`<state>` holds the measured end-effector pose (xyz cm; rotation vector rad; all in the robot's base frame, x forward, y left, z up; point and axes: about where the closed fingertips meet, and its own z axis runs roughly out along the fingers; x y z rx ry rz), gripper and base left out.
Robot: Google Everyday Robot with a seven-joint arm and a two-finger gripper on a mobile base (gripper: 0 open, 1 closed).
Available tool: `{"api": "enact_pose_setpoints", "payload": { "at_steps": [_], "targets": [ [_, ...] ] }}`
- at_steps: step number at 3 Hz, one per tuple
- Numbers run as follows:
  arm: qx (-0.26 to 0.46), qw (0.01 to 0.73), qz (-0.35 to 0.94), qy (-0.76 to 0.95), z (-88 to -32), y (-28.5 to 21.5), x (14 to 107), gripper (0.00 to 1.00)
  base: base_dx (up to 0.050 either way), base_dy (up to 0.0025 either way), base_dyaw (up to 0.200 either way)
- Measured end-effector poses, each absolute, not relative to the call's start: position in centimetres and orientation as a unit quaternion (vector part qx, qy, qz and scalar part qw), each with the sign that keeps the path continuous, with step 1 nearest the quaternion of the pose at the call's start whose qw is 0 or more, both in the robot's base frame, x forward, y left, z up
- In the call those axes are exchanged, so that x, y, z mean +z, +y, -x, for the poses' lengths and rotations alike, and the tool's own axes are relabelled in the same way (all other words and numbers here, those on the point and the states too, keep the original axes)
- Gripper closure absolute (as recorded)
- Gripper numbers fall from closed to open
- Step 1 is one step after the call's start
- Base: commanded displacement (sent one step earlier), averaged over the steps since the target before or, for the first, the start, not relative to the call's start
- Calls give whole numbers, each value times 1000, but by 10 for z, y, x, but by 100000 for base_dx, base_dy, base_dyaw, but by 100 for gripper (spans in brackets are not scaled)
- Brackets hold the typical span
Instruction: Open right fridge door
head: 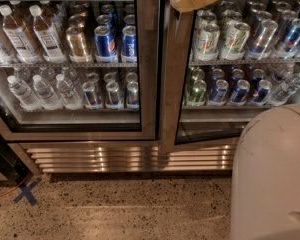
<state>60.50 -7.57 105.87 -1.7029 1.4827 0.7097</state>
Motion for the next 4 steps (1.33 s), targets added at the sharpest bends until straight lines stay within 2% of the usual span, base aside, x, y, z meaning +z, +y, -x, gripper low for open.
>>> {"api": "enact_pose_setpoints", "payload": {
  "at_steps": [2, 3, 4],
  "targets": [
    [283, 401, 644, 587, -604, -79, 1065, 100, 0, 0, 0],
    [286, 410, 630, 594, -591, -85, 1069, 100, -4971, -42, 307],
    [286, 410, 630, 594, -591, -85, 1069, 100, 0, 0, 0]
  ]
}}
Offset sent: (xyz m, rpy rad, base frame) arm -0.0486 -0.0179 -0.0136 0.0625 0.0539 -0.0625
